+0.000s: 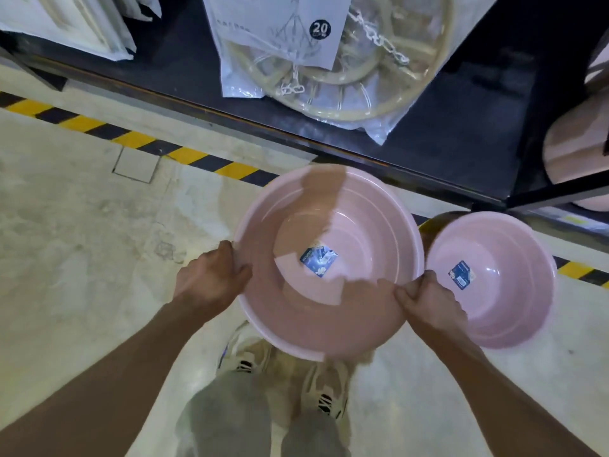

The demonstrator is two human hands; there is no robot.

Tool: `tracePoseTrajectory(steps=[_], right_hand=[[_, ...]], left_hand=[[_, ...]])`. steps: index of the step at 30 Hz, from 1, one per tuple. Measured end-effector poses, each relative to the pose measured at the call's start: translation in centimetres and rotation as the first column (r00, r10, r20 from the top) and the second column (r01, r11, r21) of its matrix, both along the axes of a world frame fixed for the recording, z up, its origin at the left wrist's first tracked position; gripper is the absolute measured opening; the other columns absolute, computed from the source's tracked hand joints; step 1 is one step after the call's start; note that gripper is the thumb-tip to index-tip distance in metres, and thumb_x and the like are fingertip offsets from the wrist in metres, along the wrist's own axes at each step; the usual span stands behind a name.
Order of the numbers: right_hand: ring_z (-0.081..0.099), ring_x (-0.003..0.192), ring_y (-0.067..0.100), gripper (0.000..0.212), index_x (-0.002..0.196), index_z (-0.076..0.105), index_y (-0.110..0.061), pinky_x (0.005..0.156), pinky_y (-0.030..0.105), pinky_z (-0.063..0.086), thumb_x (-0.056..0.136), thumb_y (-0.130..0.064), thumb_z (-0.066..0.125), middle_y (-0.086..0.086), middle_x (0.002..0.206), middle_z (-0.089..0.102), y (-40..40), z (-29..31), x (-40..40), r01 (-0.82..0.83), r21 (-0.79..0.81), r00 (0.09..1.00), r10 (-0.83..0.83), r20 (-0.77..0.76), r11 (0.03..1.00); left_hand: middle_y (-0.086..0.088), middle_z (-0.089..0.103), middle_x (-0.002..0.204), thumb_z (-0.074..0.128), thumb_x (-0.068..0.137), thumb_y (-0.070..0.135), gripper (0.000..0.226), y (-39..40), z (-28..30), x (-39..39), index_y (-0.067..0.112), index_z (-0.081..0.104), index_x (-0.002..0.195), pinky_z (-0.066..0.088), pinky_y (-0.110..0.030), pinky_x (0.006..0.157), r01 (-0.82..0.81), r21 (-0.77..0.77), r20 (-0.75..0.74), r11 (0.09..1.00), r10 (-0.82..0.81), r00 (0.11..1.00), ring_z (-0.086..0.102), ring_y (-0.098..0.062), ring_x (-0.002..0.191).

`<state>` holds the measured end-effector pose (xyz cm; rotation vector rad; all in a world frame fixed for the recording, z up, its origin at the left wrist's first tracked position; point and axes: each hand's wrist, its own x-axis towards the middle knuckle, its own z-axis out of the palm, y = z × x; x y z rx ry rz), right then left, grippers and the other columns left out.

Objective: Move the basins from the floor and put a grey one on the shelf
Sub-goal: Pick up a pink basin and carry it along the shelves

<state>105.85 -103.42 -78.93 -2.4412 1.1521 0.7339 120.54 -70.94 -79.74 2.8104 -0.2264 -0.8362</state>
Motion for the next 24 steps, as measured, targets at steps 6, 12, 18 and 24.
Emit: tracePoseTrajectory(steps=[6, 12, 18, 24], right_hand=[[0.05, 0.081, 0.032, 0.035, 0.103, 0.04, -0.021, 0.071, 0.04, 0.038, 0.087, -0.048, 0.055, 0.006, 0.09, 0.052, 0.0, -6.5, 1.5, 0.04, -0.036, 0.999, -0.041, -0.022, 0.999], [0.056, 0.087, 0.034, 0.035, 0.108, 0.043, -0.018, 0.068, 0.039, 0.039, 0.087, -0.041, 0.06, 0.009, 0.095, 0.055, 1.6, -10.4, 0.7, 0.105, -0.003, 0.994, -0.105, 0.01, 0.994], [0.06, 0.093, 0.039, 0.033, 0.103, 0.035, -0.021, 0.073, 0.043, 0.044, 0.088, -0.032, 0.063, 0.015, 0.114, 0.057, 3.1, -12.1, 0.5, 0.281, -0.011, 0.948, -0.276, 0.161, 0.96], [0.062, 0.092, 0.036, 0.039, 0.114, 0.055, -0.012, 0.076, 0.041, 0.05, 0.084, -0.034, 0.067, 0.014, 0.106, 0.066, 2.8, -12.5, 0.2, 0.404, 0.118, 0.909, -0.413, 0.061, 0.907]], left_hand=[[-0.014, 0.067, 0.095, 0.059, 0.092, 0.048, 0.039, -0.1, -6.5, 1.2, 0.014, 0.039, 0.09, 0.037, -0.04, 0.066, 0.076, -0.049, 0.064, 0.996, -0.073, 0.995, 0.066, -0.043, 0.09], [0.001, 0.049, 0.079, 0.053, 0.092, 0.056, 0.038, 0.9, -10.6, 1.5, 0.019, 0.043, 0.092, 0.038, -0.039, 0.068, 0.072, 0.031, -0.049, 0.997, -0.071, 0.996, 0.06, -0.036, 0.079], [-0.011, 0.062, 0.092, 0.067, 0.089, 0.043, 0.037, -0.2, -13.2, 2.0, 0.012, 0.049, 0.099, 0.044, -0.041, 0.072, -0.157, -0.095, -0.235, 0.983, 0.131, 0.963, 0.059, -0.038, 0.093], [-0.005, 0.065, 0.081, 0.069, 0.089, 0.035, 0.032, -0.3, -12.9, 2.4, 0.01, 0.052, 0.097, 0.041, -0.037, 0.062, -0.173, -0.151, -0.158, 0.973, 0.149, 0.976, 0.062, -0.032, 0.078]])
